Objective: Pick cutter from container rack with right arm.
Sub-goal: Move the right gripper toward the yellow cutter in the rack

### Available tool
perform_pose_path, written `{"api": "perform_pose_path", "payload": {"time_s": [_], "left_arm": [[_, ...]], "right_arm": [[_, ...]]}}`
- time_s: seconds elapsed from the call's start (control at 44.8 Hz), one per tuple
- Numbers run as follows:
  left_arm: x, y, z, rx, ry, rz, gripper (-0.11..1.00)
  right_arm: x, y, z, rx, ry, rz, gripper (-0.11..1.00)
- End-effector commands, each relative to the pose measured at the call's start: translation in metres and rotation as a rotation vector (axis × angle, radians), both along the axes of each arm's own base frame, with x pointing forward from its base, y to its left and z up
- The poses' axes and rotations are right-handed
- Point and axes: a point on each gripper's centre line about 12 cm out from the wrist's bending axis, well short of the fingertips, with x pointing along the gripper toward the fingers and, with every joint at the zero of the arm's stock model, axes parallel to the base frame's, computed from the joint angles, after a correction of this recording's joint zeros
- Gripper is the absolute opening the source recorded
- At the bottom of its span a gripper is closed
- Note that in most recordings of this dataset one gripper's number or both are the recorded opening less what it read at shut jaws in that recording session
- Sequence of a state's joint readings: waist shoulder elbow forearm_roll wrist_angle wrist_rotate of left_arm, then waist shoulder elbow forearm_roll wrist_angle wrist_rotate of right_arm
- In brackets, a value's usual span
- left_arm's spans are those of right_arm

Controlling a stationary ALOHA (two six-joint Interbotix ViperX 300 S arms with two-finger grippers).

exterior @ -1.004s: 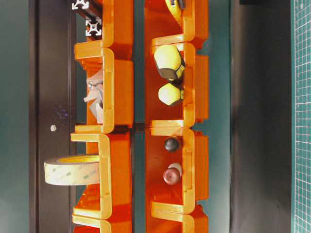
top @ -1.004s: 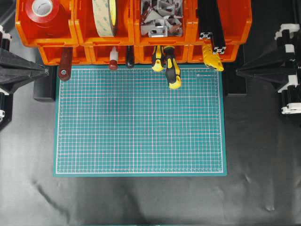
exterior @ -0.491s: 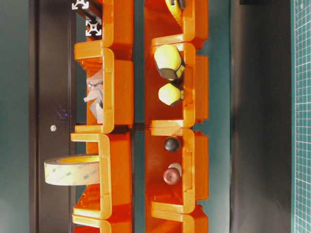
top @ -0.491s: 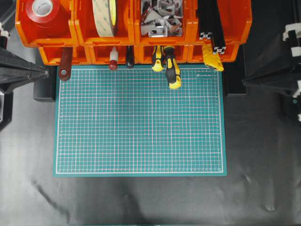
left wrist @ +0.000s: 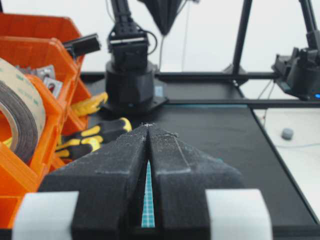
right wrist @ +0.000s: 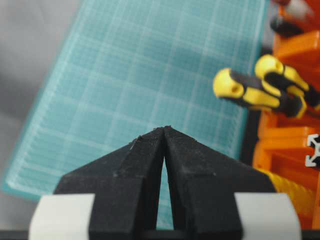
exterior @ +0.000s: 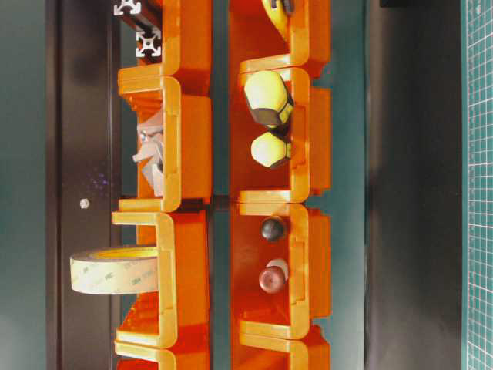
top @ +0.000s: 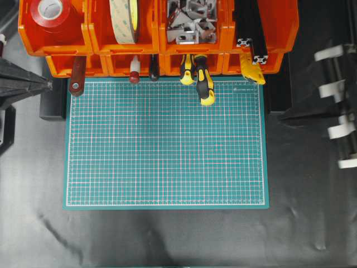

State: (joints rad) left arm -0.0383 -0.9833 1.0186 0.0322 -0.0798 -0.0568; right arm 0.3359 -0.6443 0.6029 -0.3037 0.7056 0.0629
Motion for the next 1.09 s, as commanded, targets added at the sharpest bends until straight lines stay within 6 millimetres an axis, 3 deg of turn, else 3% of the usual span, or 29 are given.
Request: {"api": "perform_pose_path", "payload": {"time_s": [0.0, 0.156, 0.312, 0.513, 0.803, 0.915, 1.071], "left_arm": [[0.0, 0.0, 0.012, 0.0, -0.028, -0.002, 0.01], [0.0, -0.001, 0.009, -0.001, 0.002, -0.002, 0.01], [-0.001, 0.0, 0.006, 0.0, 0.028, 0.0, 0.01], [-0.003, 0.002, 0.005, 0.002, 0.043, 0.011, 0.01], [-0.005, 0.004, 0.004, 0.002, 0.049, 0.019, 0.01], [-0.006, 0.004, 0.003, 0.003, 0.05, 0.019, 0.01], [-0.006, 0.003, 0.002, 0.003, 0.052, 0.017, 0.01]], "right_arm": [[0.013, 0.004, -0.002, -0.125, 0.043, -0.035, -0.01], [0.02, 0.007, -0.018, -0.319, 0.08, -0.168, -0.01], [0.01, 0.017, -0.036, -0.491, 0.064, -0.308, -0.01], [-0.002, 0.023, -0.063, -0.47, 0.055, -0.374, -0.01], [-0.004, 0.009, -0.083, -0.485, 0.071, -0.4, 0.03], [0.001, 0.002, -0.087, -0.459, 0.07, -0.404, 0.26], [0.011, -0.011, -0.095, -0.439, 0.068, -0.417, 0.73]]}}
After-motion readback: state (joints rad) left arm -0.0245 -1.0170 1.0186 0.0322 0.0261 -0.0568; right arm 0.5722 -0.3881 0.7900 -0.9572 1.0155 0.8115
